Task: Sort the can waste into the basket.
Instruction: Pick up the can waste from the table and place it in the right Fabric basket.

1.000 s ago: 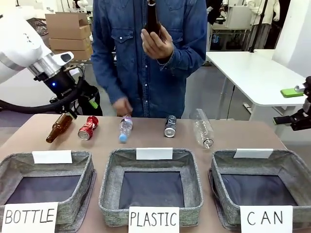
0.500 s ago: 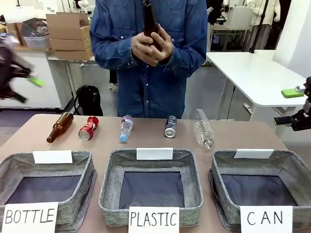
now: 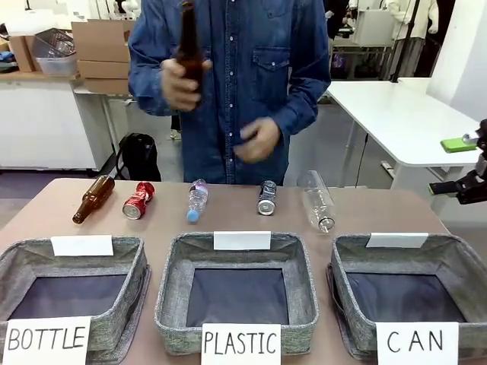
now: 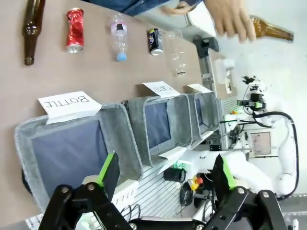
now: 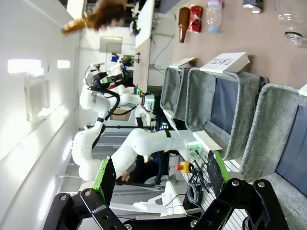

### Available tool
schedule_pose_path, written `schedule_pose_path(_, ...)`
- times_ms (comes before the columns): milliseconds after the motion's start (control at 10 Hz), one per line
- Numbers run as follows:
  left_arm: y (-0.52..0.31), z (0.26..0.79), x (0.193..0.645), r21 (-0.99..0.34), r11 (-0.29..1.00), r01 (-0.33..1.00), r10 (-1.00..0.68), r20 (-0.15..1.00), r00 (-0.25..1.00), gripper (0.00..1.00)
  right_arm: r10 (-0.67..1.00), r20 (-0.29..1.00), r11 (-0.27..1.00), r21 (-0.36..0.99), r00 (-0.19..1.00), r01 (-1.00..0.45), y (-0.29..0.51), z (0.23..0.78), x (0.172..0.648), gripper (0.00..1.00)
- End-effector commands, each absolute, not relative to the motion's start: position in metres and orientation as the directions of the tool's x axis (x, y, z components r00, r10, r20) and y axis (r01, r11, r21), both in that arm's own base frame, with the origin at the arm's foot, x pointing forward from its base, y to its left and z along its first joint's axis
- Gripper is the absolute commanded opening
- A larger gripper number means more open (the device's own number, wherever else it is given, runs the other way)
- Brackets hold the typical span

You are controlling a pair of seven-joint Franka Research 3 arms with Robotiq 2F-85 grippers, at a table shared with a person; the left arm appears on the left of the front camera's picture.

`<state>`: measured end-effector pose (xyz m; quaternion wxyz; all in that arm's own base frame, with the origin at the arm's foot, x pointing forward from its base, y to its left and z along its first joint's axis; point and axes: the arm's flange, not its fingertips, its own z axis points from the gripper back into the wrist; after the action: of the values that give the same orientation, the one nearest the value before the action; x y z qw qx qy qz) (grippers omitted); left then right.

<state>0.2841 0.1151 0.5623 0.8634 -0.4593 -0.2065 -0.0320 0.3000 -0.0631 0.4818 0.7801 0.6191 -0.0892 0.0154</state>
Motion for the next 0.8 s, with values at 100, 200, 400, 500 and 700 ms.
schedule_pose_path(100,0.138,0.580,0.292,-0.813,0.505,0.290,0.148,0.413,0.899,1.00,-0.087,0.188,0.210,0.963,0.978,-0.167,-0.062,0.484,0.303,1.00)
schedule_pose_path(200,0.171,0.588,0.275,-0.850,0.395,0.350,0.142,0.433,0.890,1.00,-0.087,0.188,0.210,0.963,0.978,-0.167,-0.062,0.484,0.303,1.00)
schedule_pose_path(400,0.207,0.580,0.239,-0.866,0.280,0.415,0.203,0.476,0.856,1.00,-0.087,0.188,0.210,0.963,0.978,-0.167,-0.062,0.484,0.303,1.00)
schedule_pose_path(500,0.210,0.572,0.235,-0.871,0.267,0.411,0.198,0.467,0.861,1.00,-0.087,0.188,0.210,0.963,0.978,-0.167,-0.062,0.484,0.303,1.00)
schedule_pose_path(700,0.203,0.565,0.239,-0.881,0.263,0.394,0.172,0.444,0.879,1.00,-0.087,0.188,0.210,0.963,0.978,-0.167,-0.062,0.484,0.303,1.00)
